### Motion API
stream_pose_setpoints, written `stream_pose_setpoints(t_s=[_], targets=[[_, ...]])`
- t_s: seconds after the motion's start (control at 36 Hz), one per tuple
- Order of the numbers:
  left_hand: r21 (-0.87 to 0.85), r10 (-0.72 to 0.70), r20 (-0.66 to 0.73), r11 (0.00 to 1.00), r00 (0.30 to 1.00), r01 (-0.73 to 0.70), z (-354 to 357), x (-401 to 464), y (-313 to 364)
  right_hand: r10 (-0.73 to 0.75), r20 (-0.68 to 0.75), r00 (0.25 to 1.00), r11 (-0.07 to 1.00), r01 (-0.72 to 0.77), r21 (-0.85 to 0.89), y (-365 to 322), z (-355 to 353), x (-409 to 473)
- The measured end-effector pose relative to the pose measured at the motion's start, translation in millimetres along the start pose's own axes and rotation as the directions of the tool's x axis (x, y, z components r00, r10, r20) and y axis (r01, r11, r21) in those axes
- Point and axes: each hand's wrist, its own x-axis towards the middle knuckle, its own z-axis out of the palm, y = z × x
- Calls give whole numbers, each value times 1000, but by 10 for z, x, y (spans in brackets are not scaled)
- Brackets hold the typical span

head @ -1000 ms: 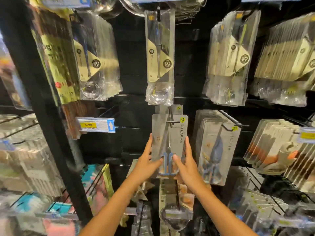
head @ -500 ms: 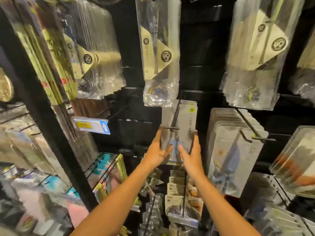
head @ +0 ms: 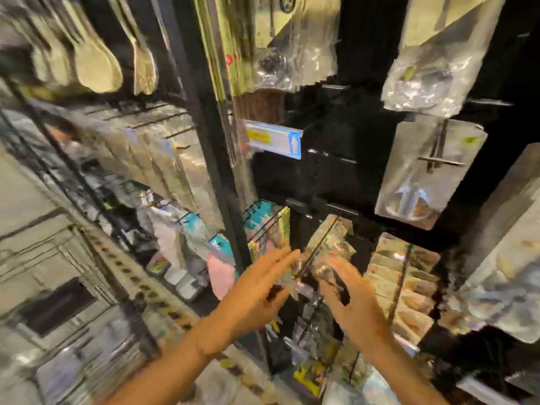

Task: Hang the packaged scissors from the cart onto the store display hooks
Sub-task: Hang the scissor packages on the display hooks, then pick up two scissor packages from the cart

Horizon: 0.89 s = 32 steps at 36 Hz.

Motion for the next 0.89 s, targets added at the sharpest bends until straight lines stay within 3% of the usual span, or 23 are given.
stream_pose_setpoints(t_s=[0.11,0.25,0.36,0.53,0.61,0.69,0.89], targets=[[63,-82,-3,995,997,82,-173,-878,-299,-107,294,950,988,134,-73,-262,404,-163],[127,-286,-29,949,958,288,-301,-1969,-799,-128,496,859,974,202,-99,-664,1108,-315],[146,-459,-22,877,888,457,-482,-2835,-1102,-140,628,766,964,250,-89,-1038,1831,-440],[133,-666,24,741,745,658,-874,-4155,-1540,-153,731,665,957,284,-58,-1594,2908,-795],[157,-742,-42,656,669,738,-988,-4799,-1784,-153,791,592,949,313,-51,-1800,3404,-936],[196,-778,-61,605,625,772,-1044,-5334,-1946,-149,837,527,928,367,-66,-1943,3849,-1029],[173,-834,-116,518,539,838,-1078,-6043,-2059,-164,865,473,909,414,-54,-2320,4521,-1135]])
